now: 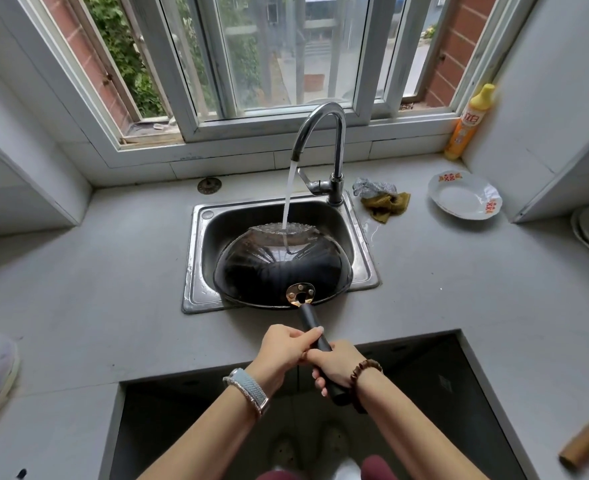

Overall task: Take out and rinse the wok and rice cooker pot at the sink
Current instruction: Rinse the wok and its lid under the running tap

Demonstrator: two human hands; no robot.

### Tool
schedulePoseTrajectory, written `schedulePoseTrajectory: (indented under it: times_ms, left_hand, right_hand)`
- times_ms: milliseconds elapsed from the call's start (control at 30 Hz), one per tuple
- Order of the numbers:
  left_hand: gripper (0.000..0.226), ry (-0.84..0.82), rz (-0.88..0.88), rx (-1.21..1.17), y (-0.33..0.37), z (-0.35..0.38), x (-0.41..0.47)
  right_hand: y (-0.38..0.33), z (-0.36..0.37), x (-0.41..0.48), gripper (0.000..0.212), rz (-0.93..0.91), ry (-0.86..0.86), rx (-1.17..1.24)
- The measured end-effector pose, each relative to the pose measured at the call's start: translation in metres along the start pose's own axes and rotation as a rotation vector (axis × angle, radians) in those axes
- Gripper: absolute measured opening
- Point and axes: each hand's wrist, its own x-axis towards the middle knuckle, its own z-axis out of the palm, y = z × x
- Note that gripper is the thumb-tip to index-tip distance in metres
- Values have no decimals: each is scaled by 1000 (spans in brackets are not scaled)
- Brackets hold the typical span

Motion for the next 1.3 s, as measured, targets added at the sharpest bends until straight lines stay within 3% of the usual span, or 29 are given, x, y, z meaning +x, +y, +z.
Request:
schedulePoseTrajectory:
  times_ms: [167,300,500,833,1300]
  left_hand:
    - [50,67,20,-7,10,-3,2]
    - [43,109,36,-12,12,-9,-2]
    - [42,266,155,221,25,-30,-10]
    - [40,373,313,511,66,-65,-38]
    - [49,485,380,564,89,-81,-72]
  right_hand:
    - [-20,-2,-10,10,22,-55,50]
    - [-28,1,-16,3,33,-98,103]
    - [-40,15,-26,12,27,-178,253]
    - [-65,30,-55,13,55,-417,465]
    - [-84,39,-82,13,24,-531,476]
